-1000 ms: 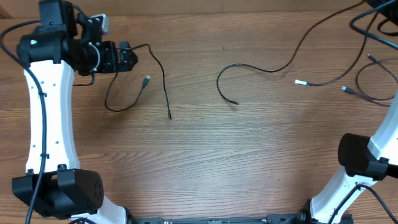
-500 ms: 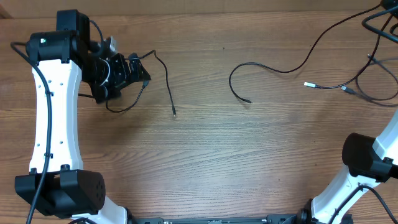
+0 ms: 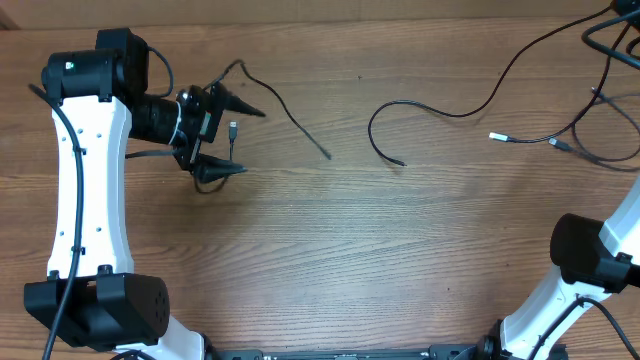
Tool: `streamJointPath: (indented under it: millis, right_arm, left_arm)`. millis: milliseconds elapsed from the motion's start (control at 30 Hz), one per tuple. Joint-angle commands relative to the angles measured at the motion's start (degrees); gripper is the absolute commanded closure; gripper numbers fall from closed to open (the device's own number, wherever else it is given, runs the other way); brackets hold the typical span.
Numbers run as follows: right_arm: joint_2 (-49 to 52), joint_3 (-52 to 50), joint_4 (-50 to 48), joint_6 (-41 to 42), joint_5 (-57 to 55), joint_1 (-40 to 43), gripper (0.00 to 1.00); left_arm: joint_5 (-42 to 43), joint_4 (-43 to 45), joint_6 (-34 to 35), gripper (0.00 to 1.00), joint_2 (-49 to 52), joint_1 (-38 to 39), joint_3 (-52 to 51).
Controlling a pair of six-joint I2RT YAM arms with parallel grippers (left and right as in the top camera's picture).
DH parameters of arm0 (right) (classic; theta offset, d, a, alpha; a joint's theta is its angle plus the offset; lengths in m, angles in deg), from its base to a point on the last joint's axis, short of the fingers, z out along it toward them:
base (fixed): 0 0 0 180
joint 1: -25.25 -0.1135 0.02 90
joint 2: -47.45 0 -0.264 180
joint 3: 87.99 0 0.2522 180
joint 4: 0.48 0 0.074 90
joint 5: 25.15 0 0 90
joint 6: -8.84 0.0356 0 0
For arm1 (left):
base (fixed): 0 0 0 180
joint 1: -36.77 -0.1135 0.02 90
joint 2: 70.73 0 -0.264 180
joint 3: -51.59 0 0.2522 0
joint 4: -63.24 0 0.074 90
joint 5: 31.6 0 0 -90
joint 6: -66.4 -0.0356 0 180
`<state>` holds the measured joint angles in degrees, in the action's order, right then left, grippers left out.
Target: Untangle cables
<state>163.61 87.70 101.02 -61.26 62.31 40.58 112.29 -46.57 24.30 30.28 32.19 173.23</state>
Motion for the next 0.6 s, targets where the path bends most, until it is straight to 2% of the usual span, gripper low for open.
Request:
streamJointPath:
  millis: [0,67,233,333,433,533,567]
  right_arm:
    - [-0.07,0.02,-0.24,0.17,0.92,0.17,0.96]
    - [-0.09,0.02,-0.24,0.17,0.94,0.17,0.96]
    - [-0.09,0.02,-0.24,0.17,0.96,0.17,0.96]
    - [-0.07,0.02,-0.26,0.17,0.94,0.17,0.96]
    - [0.0,0.02,-0.55,0.15,0.66,0.2,0.96]
    - [0.28,0.02,-1.11,-0.74,-2.91,0.63,0.96]
    - [0.39,0.02,-1.11,-0.72,-4.5,0.98,0.96]
  left_arm:
    - [5.86,-0.11,17.92,0.1,-1.38,0.09,0.26]
    - [6.86,-0.04,21.16,0.0,-1.38,0.09,0.26]
    - [7.08,0.52,21.97,0.0,-1.38,0.09,0.26]
    - [3.45,0.52,21.97,0.0,-1.38,0.09,0.26]
    - [-6.01,0.52,21.97,0.0,-1.38,0.11,0.26]
    - [-20.81,0.5,21.92,0.0,-1.38,0.11,0.26]
    - [-23.02,0.48,21.92,0.01,-1.38,0.11,0.26]
